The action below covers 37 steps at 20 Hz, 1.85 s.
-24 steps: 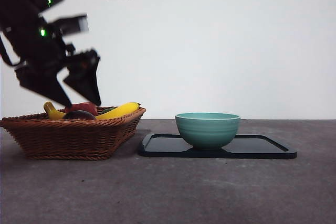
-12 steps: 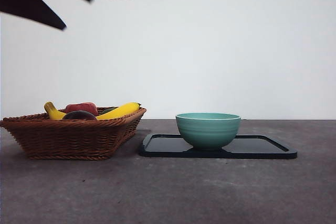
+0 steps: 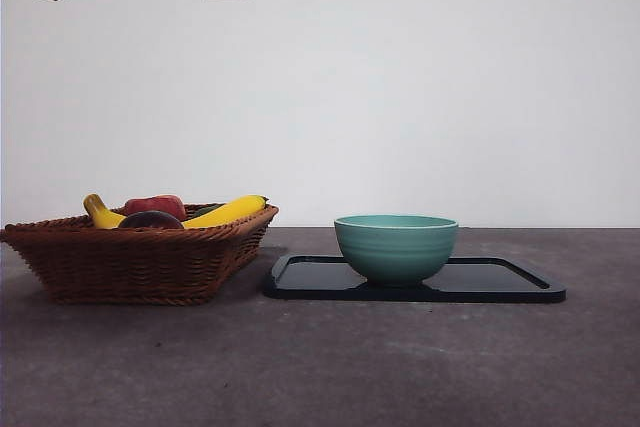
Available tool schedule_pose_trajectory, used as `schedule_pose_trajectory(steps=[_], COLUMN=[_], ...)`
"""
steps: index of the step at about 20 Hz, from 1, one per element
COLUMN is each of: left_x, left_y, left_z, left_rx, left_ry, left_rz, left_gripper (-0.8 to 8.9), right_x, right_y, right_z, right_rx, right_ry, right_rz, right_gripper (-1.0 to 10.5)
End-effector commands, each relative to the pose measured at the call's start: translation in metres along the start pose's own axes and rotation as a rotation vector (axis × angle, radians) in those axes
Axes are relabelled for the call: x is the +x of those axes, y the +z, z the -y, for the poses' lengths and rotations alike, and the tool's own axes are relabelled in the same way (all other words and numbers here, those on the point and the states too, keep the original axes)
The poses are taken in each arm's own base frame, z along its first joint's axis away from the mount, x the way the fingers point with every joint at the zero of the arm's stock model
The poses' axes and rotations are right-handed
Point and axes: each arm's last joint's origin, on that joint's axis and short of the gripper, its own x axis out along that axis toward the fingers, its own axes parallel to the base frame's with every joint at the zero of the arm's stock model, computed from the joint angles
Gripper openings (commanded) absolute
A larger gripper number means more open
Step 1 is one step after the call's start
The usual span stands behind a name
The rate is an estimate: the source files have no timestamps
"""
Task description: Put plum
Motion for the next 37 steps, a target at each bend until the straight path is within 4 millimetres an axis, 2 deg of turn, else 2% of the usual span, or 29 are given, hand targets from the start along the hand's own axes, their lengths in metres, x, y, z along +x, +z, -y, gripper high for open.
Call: schedule_pose_trajectory(steps=[1,11,15,17,23,27,31,37], left_x=[-0.002,-0.002,-0.002,-0.002,-0.002,-0.002,-0.002,-0.002], left_y=[0.005,0.005,0.006,0.006,0.006,0.006,0.006,0.006], left_z=[0.002,0.002,0.002,0.002,0.002,0.002,0.002,0.002], left_rx=[0.016,0.017,0.018,0.020,0.023,0.027,0.027,0.027], left_ry=[-0.009,-0.008,-0.008,-0.008,-0.008,-0.007,-0.007,-0.007], left_rz=[0.016,0.017,0.019,0.020,0.025,0.027,0.027,0.027], left_gripper=[4.01,4.01,4.02,4.01,4.01,4.02,4.01,4.01], right_x=[0.000,0.000,0.016,0.035,0.117,0.168,0.210,0.255], right_y=[0.002,0.002,0.021,0.038,0.093,0.114,0.120,0.104], right_z=[-0.001,0.000,0.006,0.014,0.051,0.074,0.092,0.108], right_rx=[0.006,0.046,0.168,0.192,0.246,0.259,0.273,0.290], right_ry=[0.001,0.000,-0.039,-0.075,-0.131,-0.169,-0.176,-0.180], right_rz=[0.003,0.006,0.052,0.057,-0.091,-0.182,-0.235,-0.308], right_gripper=[2.4,2.4,3.1,3.2,3.3,3.3,3.3,3.2])
